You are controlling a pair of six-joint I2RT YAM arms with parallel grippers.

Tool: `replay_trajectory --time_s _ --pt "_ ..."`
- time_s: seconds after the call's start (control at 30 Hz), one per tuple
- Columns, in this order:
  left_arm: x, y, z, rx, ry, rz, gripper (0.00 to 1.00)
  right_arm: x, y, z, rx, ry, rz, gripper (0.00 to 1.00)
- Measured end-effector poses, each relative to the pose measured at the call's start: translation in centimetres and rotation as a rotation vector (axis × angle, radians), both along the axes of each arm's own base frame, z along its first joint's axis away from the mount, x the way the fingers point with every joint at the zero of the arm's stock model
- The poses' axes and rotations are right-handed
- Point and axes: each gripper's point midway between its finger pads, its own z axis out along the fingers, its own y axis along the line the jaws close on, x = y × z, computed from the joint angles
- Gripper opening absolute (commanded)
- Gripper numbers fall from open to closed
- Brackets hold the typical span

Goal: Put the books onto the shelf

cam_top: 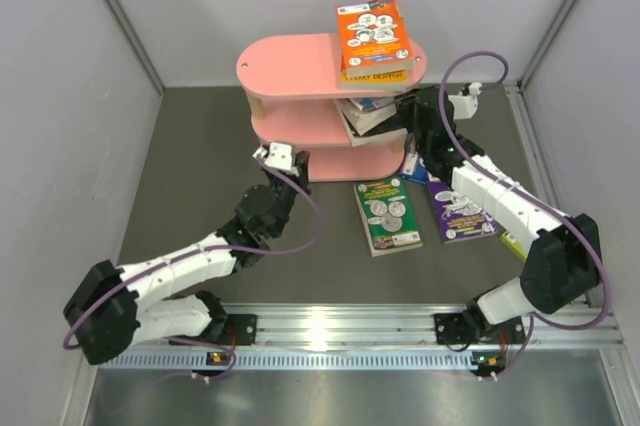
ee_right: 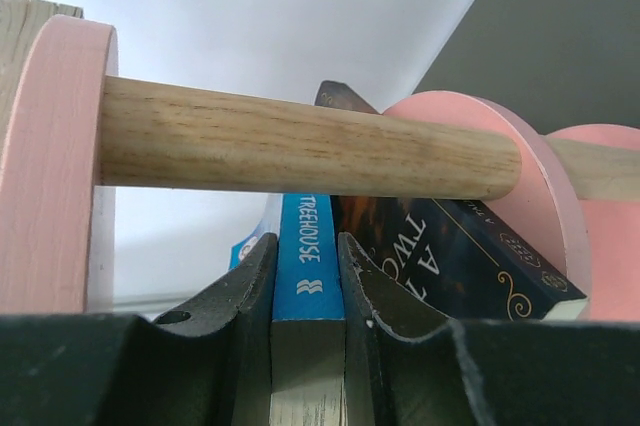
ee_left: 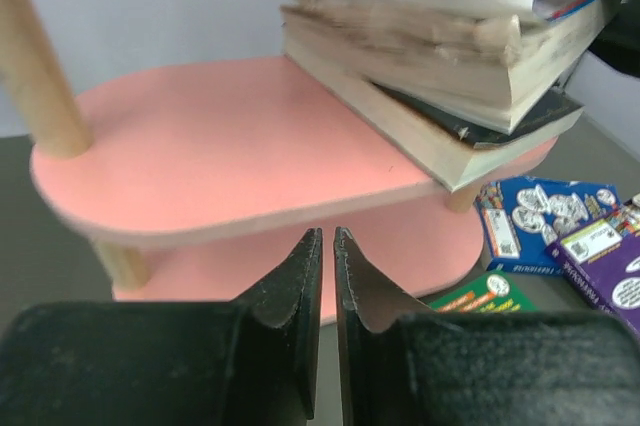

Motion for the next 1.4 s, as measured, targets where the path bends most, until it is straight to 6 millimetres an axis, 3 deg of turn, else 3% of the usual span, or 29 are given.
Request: replay_trajectory --time_s 0.23,0.33,0.37,0.5,0.67,0.93,1.07,1.23,1.3,1.4 --pt "-2.5 3.7 -1.2 -0.027 0.026 0.039 0.16 0.7 0.0 -0.7 0.009 0.013 -0.084 0.01" --pt "-2.8 4.2 -1.5 -0.024 0.034 0.049 0.16 0.7 -0.2 -0.7 0.019 0.014 -0.097 0.40" --pt "-2.9 4.3 -1.6 -0.023 0.038 0.050 0.16 0.8 -0.2 -0.8 0.020 0.015 -0.099 0.59" --pt "-3.0 4.5 -2.0 -0.022 0.053 0.055 0.16 0.5 -1.2 -3.0 -0.018 0.065 -0.119 0.78" --pt "-3.0 4.5 -2.4 -0.024 0.063 0.058 0.16 -0.1 -2.4 -2.4 -0.043 0.056 -0.132 0.98" --pt "-3.0 4.6 -2.6 -0.036 0.076 0.064 0.17 -2.9 -5.2 -5.0 -0.137 0.142 -0.127 1.00" --pt "-3.0 4.7 -3.0 -0.030 0.093 0.068 0.20 -4.1 -6.7 -3.9 -0.184 0.136 -0.126 1.00" --pt "-3.6 4.1 -4.4 -0.037 0.176 0.035 0.25 -7.6 -8.5 -2.1 -0.284 0.090 -0.098 1.00" --pt "-3.9 3.3 -4.9 -0.060 0.219 0.002 0.31 -8.8 -8.8 -1.6 -0.336 0.068 -0.061 1.00" --pt "-4.2 1.4 -7.1 -0.118 0.328 -0.055 0.35 -10.2 -7.9 -3.2 -0.416 0.076 0.056 1.00"
